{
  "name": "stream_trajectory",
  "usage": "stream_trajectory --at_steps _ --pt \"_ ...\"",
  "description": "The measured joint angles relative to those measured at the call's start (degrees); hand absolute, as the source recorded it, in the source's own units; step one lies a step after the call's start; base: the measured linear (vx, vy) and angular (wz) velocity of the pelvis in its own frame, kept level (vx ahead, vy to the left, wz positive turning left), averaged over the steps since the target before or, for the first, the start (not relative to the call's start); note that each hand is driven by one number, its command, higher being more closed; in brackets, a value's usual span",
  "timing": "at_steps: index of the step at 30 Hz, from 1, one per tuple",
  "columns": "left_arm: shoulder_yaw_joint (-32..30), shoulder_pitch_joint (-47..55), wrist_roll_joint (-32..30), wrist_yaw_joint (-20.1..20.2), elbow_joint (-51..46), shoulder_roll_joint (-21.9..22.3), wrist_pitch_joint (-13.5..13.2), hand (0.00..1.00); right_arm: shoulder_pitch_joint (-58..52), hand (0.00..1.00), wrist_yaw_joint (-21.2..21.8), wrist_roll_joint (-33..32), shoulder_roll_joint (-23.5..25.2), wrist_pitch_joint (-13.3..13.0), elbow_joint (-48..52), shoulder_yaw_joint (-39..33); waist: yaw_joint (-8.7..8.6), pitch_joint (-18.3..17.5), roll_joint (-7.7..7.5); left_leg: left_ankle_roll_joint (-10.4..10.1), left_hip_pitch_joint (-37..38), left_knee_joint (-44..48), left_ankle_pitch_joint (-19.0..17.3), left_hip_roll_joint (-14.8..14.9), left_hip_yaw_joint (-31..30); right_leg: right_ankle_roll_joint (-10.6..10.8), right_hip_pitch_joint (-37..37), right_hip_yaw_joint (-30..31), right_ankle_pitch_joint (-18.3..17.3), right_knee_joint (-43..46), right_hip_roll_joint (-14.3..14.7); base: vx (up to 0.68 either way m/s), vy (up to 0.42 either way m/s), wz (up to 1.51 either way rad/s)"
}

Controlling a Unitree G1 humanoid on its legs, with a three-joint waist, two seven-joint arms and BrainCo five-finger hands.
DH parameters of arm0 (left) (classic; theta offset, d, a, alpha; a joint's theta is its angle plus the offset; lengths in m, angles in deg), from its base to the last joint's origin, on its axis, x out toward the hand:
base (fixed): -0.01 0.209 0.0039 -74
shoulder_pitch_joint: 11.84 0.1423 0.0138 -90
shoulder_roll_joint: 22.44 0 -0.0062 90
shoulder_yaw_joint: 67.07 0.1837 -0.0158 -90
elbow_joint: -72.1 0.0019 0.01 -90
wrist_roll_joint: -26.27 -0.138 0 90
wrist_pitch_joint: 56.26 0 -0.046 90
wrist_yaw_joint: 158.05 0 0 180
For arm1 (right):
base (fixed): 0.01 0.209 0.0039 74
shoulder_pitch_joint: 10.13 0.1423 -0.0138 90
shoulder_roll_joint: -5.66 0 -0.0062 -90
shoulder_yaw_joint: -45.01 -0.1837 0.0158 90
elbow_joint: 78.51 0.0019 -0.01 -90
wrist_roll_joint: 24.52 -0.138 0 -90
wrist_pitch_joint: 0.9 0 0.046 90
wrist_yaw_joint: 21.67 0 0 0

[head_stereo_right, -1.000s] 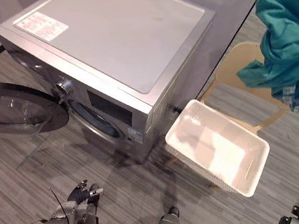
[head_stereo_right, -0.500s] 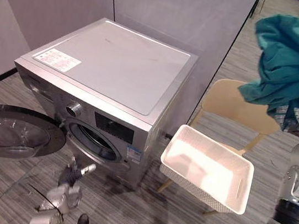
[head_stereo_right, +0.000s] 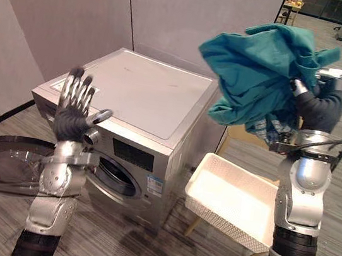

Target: Pick up the laundry basket with both hands and put the clothes into the washing machine.

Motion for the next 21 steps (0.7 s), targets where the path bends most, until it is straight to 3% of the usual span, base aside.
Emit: stream_trajectory --at_steps 6,12,21 --pt "7.4 -9.5 2.7 0.3 1.1 0.0 -0.1 0.0 6.7 1.0 -0.2 0.0 0.7 0.0 -0.2 5.0 -0.7 -0.5 0.75 0.0 0.8 0.0 0.0 0.0 0.6 0.1 0.0 1.0 0.4 0.0 0.1 0.0 0.002 -0.07" --pt "12.4 -19.9 7.8 0.2 10.9 0.2 0.2 0.0 12.6 1.0 -0.5 0.0 2.2 0.2 -2.8 10.1 -0.91 -0.5 0.74 0.0 1.1 -0.3 0.0 0.0 1.4 -0.2 -0.5 2.0 0.4 -0.1 0.1 -0.02 0.004 -0.08" --pt "15.7 -28.0 9.1 -1.2 24.6 1.0 2.5 0.0 16.4 1.0 -1.7 0.0 4.5 1.1 -5.1 13.9 -1.51 -0.5 0.71 0.1 1.1 0.0 0.1 0.0 2.3 0.0 -1.0 3.2 1.2 -0.1 0.2 0.0 0.002 -0.06"
